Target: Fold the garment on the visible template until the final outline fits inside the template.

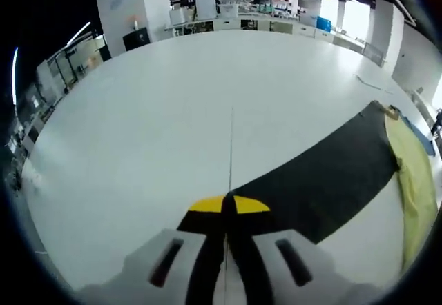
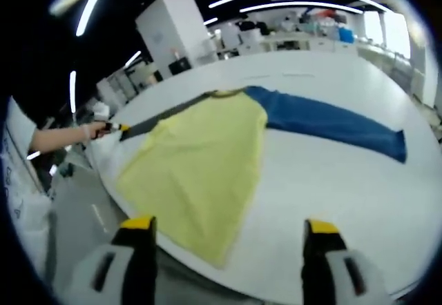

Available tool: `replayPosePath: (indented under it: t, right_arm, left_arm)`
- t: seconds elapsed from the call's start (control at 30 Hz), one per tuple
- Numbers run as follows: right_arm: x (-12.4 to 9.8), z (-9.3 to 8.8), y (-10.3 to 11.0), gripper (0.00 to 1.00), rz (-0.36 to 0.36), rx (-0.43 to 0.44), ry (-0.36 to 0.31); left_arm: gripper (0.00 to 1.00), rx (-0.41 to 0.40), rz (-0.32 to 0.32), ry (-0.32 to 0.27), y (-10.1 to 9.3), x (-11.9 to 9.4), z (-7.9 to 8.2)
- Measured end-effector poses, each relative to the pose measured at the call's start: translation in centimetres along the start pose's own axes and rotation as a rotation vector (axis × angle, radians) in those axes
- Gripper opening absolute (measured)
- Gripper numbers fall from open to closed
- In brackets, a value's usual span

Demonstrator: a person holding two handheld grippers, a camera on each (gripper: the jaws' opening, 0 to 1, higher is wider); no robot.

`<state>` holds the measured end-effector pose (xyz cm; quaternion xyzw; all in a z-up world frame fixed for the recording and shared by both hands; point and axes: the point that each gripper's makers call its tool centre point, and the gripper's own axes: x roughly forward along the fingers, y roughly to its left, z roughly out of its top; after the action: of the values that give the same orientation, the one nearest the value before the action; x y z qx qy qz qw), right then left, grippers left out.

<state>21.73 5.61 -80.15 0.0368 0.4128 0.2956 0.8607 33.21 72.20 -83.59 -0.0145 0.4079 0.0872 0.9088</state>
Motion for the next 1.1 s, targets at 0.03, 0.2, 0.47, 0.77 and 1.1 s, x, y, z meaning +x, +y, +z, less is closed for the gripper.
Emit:
replayPosePath:
  t: [0.03, 0.2, 0.47, 0.77, 1.1]
  right_arm:
    - [0.0, 0.0, 0.1, 0.88, 0.0, 0.001, 0.0]
    - [-0.3, -0.3, -0.4, 0.88, -0.008, 0.015, -0.005]
    - [-0.4, 0.0, -0.5, 0.88, -0.017, 0.016, -0.015]
    - [-0.2, 0.0, -0.1, 0.88, -0.008, 0.009, -0.014]
    - [-0.1, -0.1, 0.0, 0.88, -0.001, 0.014, -0.017]
  left_arm:
    - [0.0, 0.003, 0.0, 0.003, 0.0, 0.0, 0.0]
    - [0.0, -0.002, -0.001, 0.015, -0.2, -0.1, -0.1]
    - [0.0, -0.039, -0.006, 0.01, 0.0, 0.1, -0.7]
    - [0.05, -0.013, 0.0, -0.002, 0.2, -0.1, -0.7]
    - [0.47, 0.018, -0.015, -0.021, 1.1, -0.7, -1.0]
